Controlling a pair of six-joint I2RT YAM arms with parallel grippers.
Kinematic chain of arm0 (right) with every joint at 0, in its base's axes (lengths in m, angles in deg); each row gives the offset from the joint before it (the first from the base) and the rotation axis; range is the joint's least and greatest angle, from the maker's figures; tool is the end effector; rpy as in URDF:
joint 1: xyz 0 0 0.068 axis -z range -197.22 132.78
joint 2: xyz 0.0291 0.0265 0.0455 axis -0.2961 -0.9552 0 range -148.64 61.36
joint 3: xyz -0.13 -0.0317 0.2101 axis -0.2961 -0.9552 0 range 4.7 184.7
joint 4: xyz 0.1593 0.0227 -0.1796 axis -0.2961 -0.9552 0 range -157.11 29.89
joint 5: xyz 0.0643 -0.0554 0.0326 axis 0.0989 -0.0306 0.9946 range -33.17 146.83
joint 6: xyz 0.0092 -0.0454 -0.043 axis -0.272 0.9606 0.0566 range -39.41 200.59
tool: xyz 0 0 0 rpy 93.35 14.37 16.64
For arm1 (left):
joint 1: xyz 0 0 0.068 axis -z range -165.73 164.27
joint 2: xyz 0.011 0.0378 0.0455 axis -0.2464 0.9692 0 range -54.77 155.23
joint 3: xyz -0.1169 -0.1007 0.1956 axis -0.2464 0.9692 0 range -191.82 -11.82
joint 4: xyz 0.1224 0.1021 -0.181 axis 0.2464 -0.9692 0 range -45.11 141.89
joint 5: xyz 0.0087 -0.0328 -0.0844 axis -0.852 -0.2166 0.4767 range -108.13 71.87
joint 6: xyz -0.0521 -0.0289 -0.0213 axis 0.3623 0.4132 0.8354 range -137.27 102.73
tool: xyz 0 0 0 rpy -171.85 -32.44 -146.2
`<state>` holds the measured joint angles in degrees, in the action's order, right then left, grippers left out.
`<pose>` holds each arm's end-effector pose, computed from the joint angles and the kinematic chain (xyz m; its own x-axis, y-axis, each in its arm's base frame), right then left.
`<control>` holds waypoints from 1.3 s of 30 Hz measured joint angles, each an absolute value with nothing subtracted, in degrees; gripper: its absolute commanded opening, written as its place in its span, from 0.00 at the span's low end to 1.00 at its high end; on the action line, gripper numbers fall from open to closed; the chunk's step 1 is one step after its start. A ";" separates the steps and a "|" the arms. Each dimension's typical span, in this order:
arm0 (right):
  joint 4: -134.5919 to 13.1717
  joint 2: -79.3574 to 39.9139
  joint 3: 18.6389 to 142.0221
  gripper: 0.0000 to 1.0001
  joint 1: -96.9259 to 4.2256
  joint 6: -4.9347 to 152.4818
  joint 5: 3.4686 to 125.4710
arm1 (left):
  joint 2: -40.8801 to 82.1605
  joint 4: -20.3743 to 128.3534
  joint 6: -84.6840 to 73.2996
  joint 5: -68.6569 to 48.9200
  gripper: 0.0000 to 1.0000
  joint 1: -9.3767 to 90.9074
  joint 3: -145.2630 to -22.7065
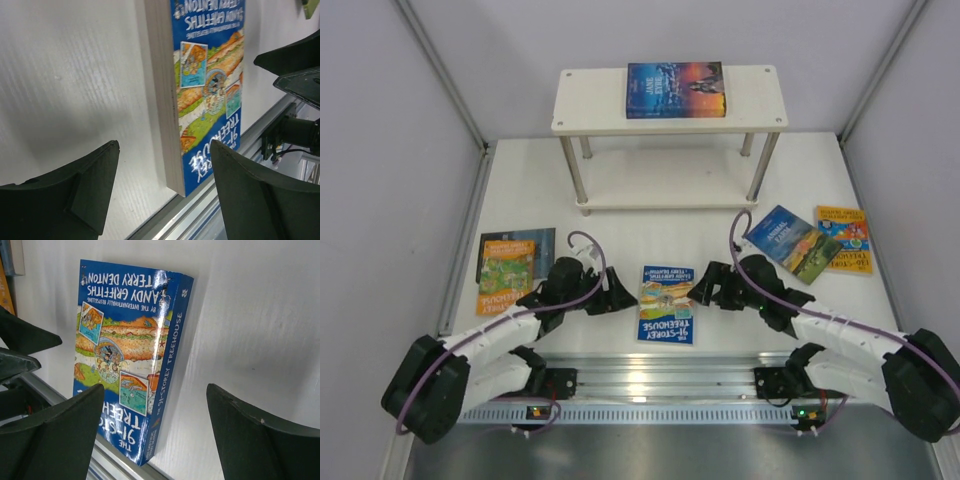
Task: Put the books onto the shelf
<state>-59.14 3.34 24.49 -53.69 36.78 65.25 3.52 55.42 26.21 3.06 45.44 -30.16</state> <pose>0.1587 0.1263 0.1518 -0.8232 0.2430 -0.5131 -0.1550 0.7732 0.6150 0.1619 -0.1186 0.1491 -0.8719 -0.2224 -0.4363 0.1813 0.6810 -0.7095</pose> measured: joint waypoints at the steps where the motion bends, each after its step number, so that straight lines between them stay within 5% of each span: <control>1: -58.09 3.03 23.81 0.81 -54.00 36.51 64.82 | 4.72 56.90 26.28 3.04 0.78 45.44 -29.25; 9: -53.61 0.19 21.19 0.81 -61.28 33.17 57.41 | 18.33 73.36 28.25 6.51 0.63 45.55 -27.61; 23: -53.63 -9.05 28.73 0.86 -65.08 29.93 52.82 | 27.34 82.63 30.21 8.52 0.02 45.90 -28.53; 39: -45.68 1.02 22.72 0.75 -64.90 28.36 52.01 | 33.74 91.46 33.49 10.80 0.00 45.31 -28.26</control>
